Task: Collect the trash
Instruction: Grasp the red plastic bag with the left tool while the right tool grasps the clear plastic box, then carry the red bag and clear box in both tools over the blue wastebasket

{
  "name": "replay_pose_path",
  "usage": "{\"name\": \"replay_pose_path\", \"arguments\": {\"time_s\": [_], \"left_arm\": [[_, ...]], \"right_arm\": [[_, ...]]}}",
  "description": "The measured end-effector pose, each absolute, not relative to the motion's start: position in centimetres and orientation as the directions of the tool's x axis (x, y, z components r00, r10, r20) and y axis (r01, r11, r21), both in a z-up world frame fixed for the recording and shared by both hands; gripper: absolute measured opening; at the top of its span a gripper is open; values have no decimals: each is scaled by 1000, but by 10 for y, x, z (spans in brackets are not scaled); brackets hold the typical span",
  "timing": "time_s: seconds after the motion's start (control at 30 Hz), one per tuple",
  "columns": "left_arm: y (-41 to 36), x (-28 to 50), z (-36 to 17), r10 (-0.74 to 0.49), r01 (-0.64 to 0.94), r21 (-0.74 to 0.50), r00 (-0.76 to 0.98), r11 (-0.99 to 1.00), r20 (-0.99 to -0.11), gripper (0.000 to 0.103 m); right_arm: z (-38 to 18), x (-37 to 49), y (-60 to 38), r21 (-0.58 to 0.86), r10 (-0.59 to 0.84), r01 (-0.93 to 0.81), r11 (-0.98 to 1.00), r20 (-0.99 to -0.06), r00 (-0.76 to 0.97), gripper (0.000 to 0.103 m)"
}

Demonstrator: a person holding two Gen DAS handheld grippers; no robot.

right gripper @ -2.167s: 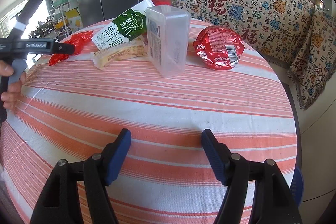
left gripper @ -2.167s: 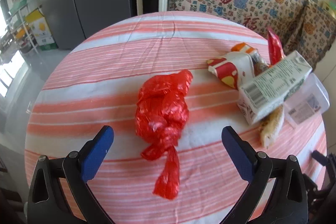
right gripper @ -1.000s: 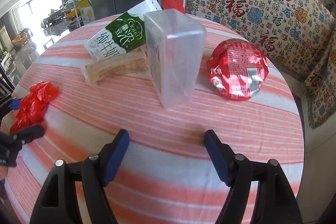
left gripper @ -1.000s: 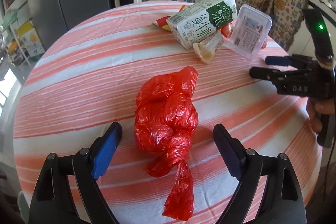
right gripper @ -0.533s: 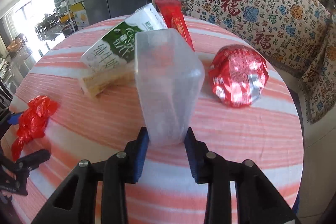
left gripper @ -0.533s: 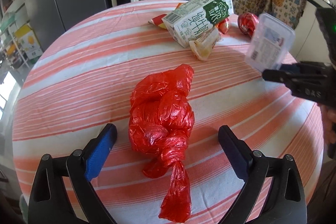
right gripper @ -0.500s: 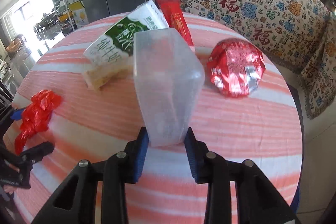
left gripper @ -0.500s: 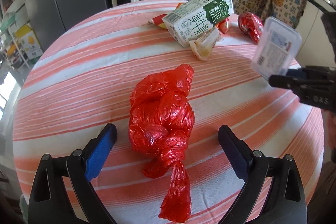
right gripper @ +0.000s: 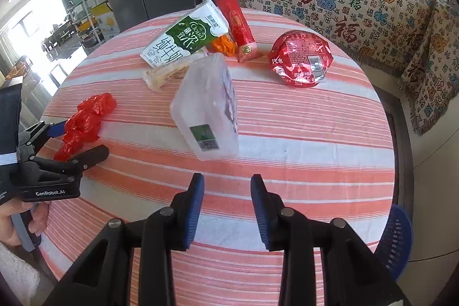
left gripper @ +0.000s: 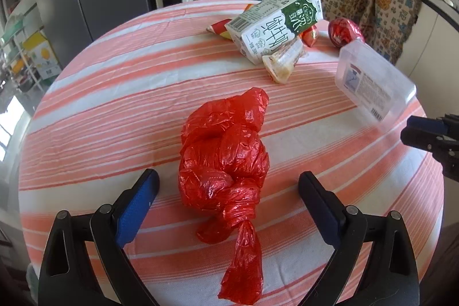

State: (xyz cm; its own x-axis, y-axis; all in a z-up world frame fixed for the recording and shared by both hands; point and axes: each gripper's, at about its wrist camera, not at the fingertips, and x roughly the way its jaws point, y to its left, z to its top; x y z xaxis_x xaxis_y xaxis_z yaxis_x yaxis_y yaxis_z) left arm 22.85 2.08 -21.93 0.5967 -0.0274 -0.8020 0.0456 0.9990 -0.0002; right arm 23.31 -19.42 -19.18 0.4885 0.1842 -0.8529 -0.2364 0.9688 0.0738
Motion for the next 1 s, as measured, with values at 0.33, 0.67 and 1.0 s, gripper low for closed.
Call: {"name": "replay_pose_path", "arguments": {"time_s": [0.33,0.67,1.0], "left_arm": [[27,225,-213,-86,52,-68,599,996,-796,98],[28,250,-198,-134,129,-75,544,989,-828,90],[25,239,-191,-167,125,-118,536,985,-828,45]], "right_arm": [[-210,233,-177,-2,151,-262,965,-815,560,62],[-182,269,-161,-18,123,-239,971,-820,560,65],[-169,284,-174,48,147,-237,970,-895,420,32]]}}
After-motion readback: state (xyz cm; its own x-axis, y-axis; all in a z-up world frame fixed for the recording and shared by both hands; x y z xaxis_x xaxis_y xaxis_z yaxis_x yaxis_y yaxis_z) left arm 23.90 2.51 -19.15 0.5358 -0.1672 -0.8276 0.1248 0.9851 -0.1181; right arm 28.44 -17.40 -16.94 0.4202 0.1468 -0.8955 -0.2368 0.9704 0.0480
